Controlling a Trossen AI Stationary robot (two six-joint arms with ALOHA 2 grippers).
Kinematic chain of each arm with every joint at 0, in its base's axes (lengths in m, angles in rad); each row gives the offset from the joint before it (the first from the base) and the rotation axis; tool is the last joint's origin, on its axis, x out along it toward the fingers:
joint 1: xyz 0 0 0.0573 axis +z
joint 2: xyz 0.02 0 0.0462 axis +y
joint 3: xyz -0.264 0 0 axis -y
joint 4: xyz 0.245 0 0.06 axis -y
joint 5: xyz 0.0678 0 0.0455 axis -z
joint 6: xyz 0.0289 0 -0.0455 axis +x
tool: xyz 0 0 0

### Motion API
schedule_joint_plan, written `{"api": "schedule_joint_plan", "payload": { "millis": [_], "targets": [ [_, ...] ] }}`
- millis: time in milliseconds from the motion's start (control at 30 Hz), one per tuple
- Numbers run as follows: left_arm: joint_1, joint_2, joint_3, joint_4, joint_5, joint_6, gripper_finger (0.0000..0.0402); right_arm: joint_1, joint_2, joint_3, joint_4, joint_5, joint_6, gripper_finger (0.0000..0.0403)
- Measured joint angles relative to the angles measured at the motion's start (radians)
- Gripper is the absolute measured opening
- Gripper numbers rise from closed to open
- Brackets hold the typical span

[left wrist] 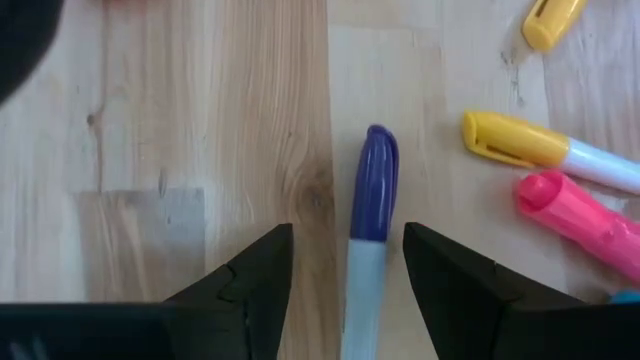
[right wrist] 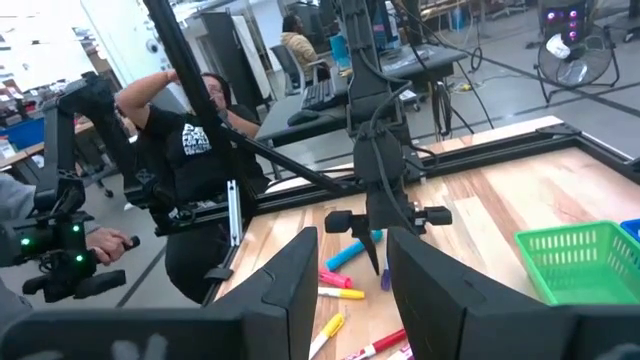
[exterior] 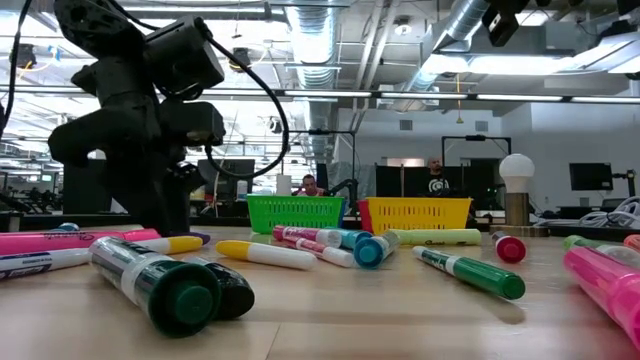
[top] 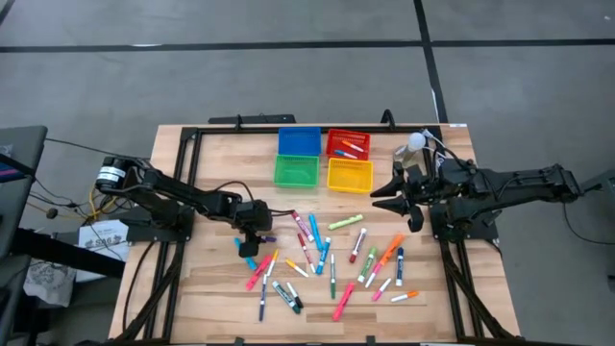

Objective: Pick & Place Markers
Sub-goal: Put the purple pen into the red basket

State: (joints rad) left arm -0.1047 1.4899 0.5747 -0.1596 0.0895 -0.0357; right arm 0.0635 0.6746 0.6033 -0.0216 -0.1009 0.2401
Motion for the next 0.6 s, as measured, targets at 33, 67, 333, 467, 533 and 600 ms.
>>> {"api": "schedule_joint_plan", "payload": {
  "millis": [33,67,333,467,533,600],
  "targets": [
    [0.0,-0.007,0.0,0.004,0.0,0.0,0.0191,0.0,0.0,0.0,0.0,0.0,0.004,0.0113],
    [0.0,-0.013,-0.001,0.009,0.0,0.0,0.0191,0.0,0.0,0.0,0.0,-0.001,0.008,0.0113],
    [0.0,-0.016,-0.003,0.016,0.0,-0.052,0.0191,0.002,0.0,0.0,0.0,-0.003,0.023,0.0113],
    [-0.001,-0.016,-0.003,0.018,0.019,-0.058,0.0191,0.002,0.0,0.0,0.0,-0.003,0.024,0.0113],
    [-0.001,-0.016,-0.003,0.019,0.026,-0.06,0.0191,0.002,0.0,0.0,0.0,-0.003,0.024,0.0113],
    [-0.001,-0.016,-0.003,0.019,0.027,-0.06,0.0191,0.002,0.0,0.0,0.0,-0.003,0.024,0.0113]
  ]
}}
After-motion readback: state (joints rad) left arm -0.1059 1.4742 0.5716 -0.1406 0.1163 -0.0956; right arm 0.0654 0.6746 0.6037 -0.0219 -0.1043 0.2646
